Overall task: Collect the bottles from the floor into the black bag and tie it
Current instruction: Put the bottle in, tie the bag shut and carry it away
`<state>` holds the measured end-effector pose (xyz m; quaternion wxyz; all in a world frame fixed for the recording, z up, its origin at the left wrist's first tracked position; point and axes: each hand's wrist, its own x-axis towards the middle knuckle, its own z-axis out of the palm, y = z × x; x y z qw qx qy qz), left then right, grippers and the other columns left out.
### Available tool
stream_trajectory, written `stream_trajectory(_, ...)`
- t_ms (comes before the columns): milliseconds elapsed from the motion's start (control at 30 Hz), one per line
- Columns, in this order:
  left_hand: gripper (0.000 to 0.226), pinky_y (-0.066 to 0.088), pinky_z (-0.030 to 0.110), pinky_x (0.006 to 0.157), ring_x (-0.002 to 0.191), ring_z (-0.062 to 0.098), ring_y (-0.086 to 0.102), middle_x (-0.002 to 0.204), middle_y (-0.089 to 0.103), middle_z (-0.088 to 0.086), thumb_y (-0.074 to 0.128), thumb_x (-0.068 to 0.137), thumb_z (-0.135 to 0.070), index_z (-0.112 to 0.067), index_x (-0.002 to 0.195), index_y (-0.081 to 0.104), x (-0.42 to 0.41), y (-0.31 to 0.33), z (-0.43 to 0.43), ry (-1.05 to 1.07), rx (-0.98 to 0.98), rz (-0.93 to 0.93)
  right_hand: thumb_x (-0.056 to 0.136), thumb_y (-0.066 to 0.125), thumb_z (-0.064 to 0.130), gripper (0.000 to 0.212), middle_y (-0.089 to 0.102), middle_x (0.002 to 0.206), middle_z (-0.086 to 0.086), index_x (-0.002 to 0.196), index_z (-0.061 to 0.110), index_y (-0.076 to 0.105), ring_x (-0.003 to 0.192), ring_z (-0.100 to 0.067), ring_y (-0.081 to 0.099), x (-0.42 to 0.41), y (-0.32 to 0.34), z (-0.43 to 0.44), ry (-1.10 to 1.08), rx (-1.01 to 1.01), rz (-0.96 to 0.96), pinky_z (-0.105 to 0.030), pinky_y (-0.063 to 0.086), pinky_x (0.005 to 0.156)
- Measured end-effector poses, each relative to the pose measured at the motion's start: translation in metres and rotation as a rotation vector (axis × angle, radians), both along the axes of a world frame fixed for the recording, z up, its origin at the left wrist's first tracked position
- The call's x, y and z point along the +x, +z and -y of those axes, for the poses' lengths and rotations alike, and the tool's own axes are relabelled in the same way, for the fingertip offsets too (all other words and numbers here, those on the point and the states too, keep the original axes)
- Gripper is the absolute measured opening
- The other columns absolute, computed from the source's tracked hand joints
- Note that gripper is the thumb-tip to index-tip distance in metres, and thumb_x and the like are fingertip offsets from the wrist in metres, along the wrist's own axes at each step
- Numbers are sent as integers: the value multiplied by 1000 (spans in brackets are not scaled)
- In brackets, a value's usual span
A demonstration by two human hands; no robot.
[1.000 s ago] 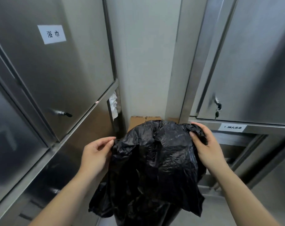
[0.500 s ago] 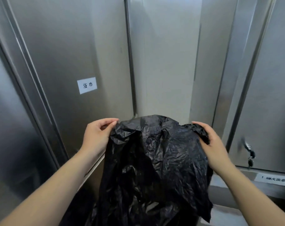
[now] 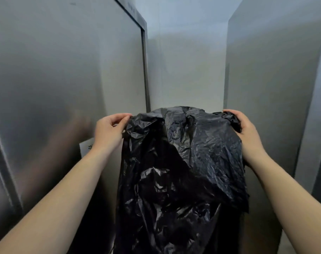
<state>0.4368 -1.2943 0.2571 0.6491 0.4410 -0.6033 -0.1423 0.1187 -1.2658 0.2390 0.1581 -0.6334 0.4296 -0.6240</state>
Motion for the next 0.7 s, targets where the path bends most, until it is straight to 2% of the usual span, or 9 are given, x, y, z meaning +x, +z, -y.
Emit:
stream_trajectory(133,19,53,15,73,72,0,65,82,72,-8,61,89,-16,-30,79,71,-6,8,44,-70,-30,-65,92,55,6,32,58,124,-4,121,18,52,114,-19,55,4,18,33,-70,-60,17,-36,44,98)
stream_trajectory(267,18,54,32,87,89,18,67,88,73,-2,61,89,-18,-30,79,71,-21,19,80,-122,17,-157,91,56,5,34,56,118,0,123,13,52,109,-14,53,7,38,58,-107,-73,30,-26,43,92)
stream_trajectory(367,20,53,38,90,91,18,68,88,73,-4,62,88,-20,-33,75,72,-24,37,100,-115,2,-182,90,55,1,36,55,114,1,125,9,50,105,-12,53,9,52,71,-113,-112,45,-8,44,80)
stream_trajectory(400,22,54,38,90,89,17,68,86,73,-7,62,87,-21,-35,73,72,-24,40,105,-110,-11,-191,90,55,0,37,55,114,1,125,9,50,104,-11,53,9,54,74,-117,-122,48,-6,44,79)
stream_trajectory(567,25,54,33,86,84,12,67,82,72,-10,63,87,-20,-36,71,71,-27,16,120,-138,43,-230,92,52,1,35,57,124,-4,124,14,50,116,-18,53,10,38,91,-177,-109,-15,-33,41,101)
stream_trajectory(700,21,52,28,83,88,15,67,85,72,-8,62,89,-21,-35,75,70,-26,-25,130,-133,125,-141,93,50,9,31,55,118,7,120,24,52,111,-7,51,10,13,103,-185,-95,-23,-21,38,92)
